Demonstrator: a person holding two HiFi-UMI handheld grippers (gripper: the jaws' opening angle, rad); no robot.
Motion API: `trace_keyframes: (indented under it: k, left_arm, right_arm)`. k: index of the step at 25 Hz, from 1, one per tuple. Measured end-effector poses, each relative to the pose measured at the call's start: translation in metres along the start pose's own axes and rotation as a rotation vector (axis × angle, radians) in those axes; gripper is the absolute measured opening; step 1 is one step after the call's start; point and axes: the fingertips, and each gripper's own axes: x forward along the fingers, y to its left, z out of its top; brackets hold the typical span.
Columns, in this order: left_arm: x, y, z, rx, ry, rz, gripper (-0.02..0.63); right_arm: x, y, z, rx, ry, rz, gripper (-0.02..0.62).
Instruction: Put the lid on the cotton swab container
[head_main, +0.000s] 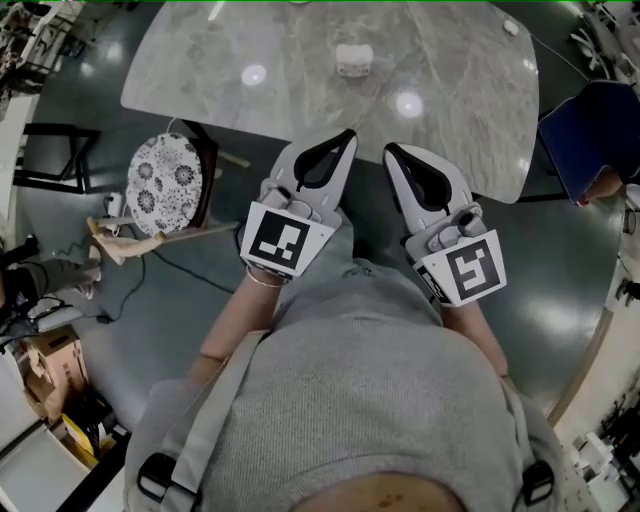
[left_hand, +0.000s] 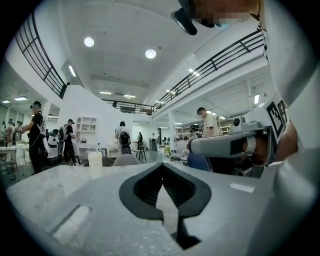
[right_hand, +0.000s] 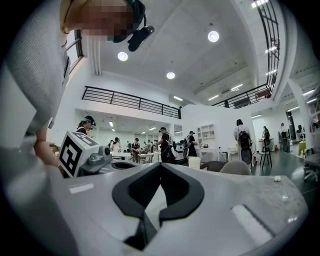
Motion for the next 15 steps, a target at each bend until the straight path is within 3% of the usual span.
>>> trace_keyframes:
  k: [15]
  left_arm:
    - [-0.01,-0.013,0.007,0.007,-0.017,0.022,-0.003]
  right_arm:
    - [-0.015,0.009,0.002,-0.012,0.001,0.0,0.002]
